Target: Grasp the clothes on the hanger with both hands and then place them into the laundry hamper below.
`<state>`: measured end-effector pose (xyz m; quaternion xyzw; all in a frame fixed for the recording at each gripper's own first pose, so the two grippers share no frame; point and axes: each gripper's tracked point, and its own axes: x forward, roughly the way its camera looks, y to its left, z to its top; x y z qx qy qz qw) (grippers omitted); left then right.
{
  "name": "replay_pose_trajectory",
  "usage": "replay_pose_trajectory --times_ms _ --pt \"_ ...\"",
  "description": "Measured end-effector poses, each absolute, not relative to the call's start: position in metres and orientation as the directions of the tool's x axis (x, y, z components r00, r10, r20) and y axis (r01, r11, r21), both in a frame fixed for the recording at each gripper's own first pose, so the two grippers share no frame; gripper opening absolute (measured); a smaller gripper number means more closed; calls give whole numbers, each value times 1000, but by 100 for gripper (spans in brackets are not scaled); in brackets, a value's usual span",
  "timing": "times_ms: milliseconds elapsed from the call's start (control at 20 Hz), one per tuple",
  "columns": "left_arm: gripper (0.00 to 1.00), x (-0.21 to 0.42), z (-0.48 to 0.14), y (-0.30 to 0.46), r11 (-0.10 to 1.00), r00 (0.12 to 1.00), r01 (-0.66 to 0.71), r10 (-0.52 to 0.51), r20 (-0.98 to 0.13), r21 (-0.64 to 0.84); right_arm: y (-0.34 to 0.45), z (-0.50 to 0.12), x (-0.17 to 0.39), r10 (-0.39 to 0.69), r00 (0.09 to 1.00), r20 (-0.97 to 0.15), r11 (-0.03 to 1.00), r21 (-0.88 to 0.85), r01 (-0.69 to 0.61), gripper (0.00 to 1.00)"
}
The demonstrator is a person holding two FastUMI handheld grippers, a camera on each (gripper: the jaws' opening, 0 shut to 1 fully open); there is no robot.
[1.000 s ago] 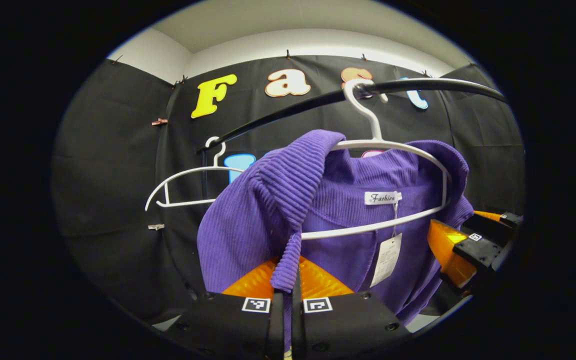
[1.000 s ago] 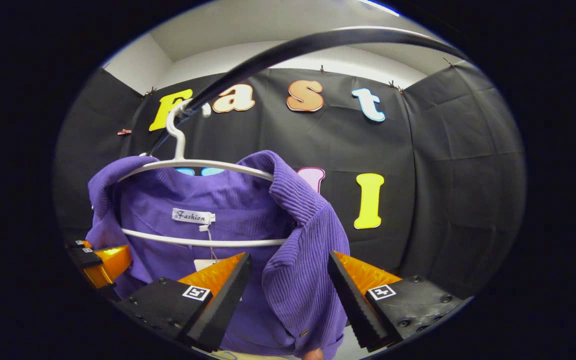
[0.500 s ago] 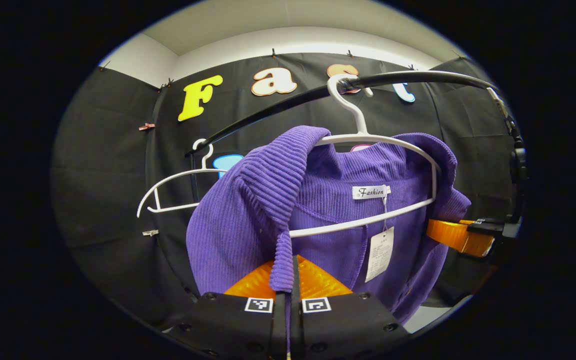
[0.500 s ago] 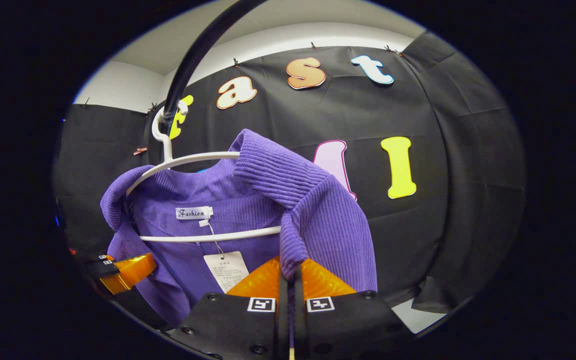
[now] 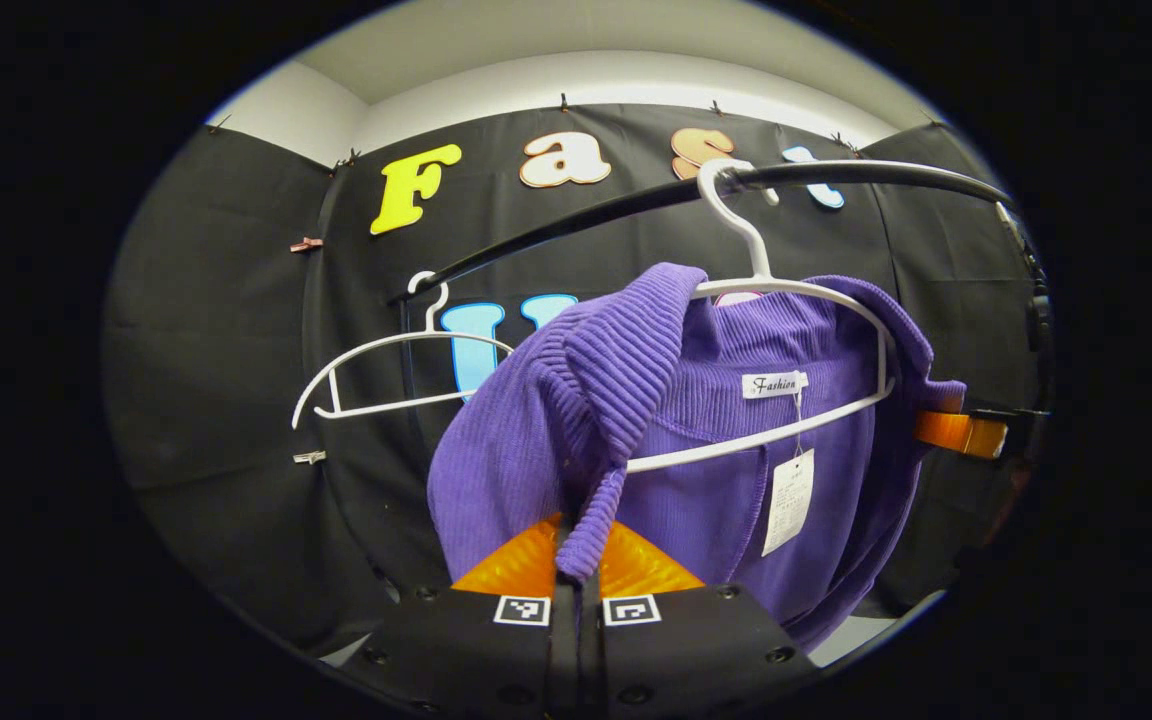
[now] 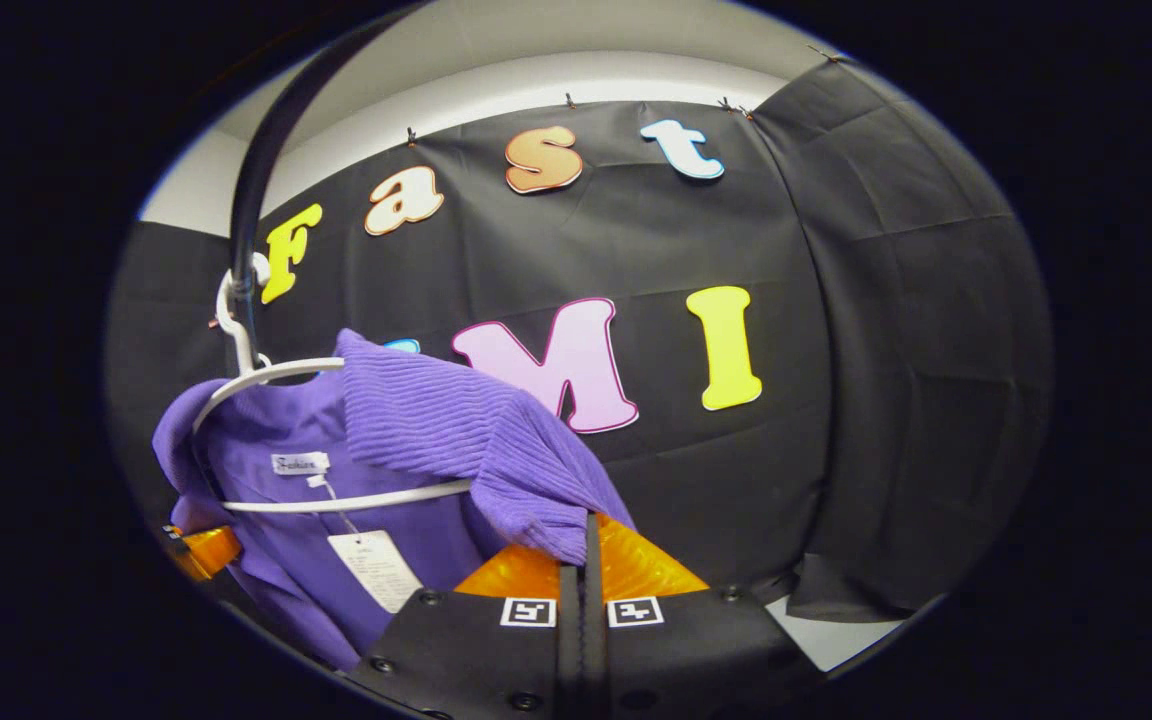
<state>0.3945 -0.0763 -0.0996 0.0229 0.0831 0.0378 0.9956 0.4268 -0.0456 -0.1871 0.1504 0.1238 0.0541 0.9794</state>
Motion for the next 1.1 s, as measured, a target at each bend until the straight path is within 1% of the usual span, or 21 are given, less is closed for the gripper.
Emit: replay_pose_trajectory --times_ms 350,450,650,750,850,900,950,1100 --pt "5 391 -93 -73 997 984 -61 69 -165 53 -51 -192 459 164 956 -241 940 333 -78 4" --pt "5 393 -87 -69 997 984 -67 74 -159 47 -61 -185 470 145 963 -226 945 321 -67 4" --pt "5 402 -76 -54 997 984 -69 73 -164 31 -92 -169 497 63 980 -186 953 302 -4 4" --pt "5 406 -69 -52 997 985 -64 70 -155 39 -99 -175 510 38 979 -200 960 278 20 4" --pt "5 409 -67 -49 998 986 -64 67 -155 28 -92 -193 517 48 971 -233 964 265 16 4" --pt "5 410 -67 -46 998 985 -66 68 -158 20 -85 -206 516 58 965 -257 964 264 12 8" --pt "5 409 -67 -42 997 984 -71 73 -161 16 -77 -220 511 77 956 -285 963 268 3 4" --pt "5 412 -65 -23 995 980 -99 102 -170 25 -48 -263 487 143 921 -363 953 302 -29 5"
